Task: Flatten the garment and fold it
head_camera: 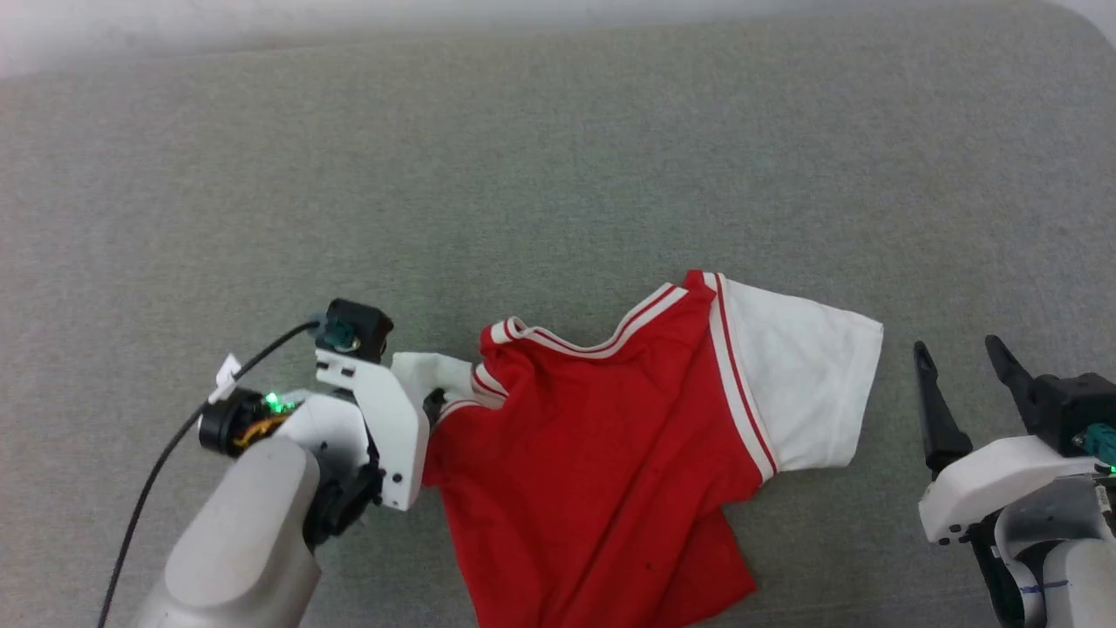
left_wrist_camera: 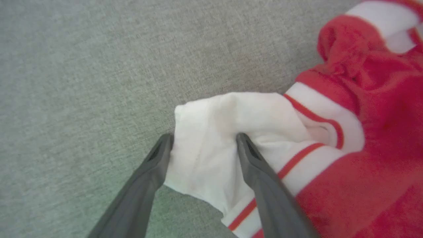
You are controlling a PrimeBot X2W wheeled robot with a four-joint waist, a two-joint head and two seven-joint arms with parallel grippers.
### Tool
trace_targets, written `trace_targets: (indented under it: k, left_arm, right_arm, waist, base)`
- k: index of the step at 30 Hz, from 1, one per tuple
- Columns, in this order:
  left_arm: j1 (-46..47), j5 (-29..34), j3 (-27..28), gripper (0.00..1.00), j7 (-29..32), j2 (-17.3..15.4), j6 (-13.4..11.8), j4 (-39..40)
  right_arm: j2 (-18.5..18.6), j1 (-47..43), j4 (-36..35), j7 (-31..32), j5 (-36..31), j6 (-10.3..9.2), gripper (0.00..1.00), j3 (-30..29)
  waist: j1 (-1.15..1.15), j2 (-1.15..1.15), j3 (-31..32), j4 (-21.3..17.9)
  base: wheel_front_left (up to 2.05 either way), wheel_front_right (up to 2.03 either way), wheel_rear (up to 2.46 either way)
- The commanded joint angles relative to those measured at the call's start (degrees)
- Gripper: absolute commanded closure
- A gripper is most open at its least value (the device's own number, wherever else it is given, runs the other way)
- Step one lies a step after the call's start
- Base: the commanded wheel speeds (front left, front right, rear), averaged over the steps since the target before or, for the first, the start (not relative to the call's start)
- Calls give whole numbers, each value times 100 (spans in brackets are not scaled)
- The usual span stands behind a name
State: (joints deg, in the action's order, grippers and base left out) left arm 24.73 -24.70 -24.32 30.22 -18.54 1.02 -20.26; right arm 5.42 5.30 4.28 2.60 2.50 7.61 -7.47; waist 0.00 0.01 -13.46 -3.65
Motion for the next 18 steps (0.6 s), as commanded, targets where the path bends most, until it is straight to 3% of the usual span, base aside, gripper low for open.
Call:
trace_targets:
  k: [1,3,4,5,9,18]
  left_arm:
    - [65,113,-144,0,127,-41,79,-250]
    - [68,120,-278,0,321,-59,189,-505]
    - [47,78,-345,34,470,-54,256,-620]
    - [26,29,-413,100,614,-53,326,-697]
    - [28,-130,-379,100,518,-28,408,-661]
    - [212,-228,664,100,-1984,-27,-120,-16]
  right_arm:
    - [-25,71,-37,-51,-44,-12,0,-41]
    - [-35,72,-41,-58,-54,-12,0,-68]
    - [-40,73,-39,-60,-61,-12,0,-79]
    - [-45,77,-34,-61,-67,-12,0,-87]
    - [-54,105,-23,-61,-81,-12,0,-107]
    - [-24,6,-12,-25,-134,-12,0,-226]
  waist:
    - [0,-1,-222,-149]
    - [0,-1,-252,-139]
    - [0,-1,-259,-128]
    - [0,-1,-259,-115]
    - [0,-1,-216,-43]
    - [0,-1,201,392]
  base:
    - [0,0,0]
    - [0,0,0]
    - [0,0,0]
    - [0,0,0]
    - [0,0,0]
    - [0,0,0]
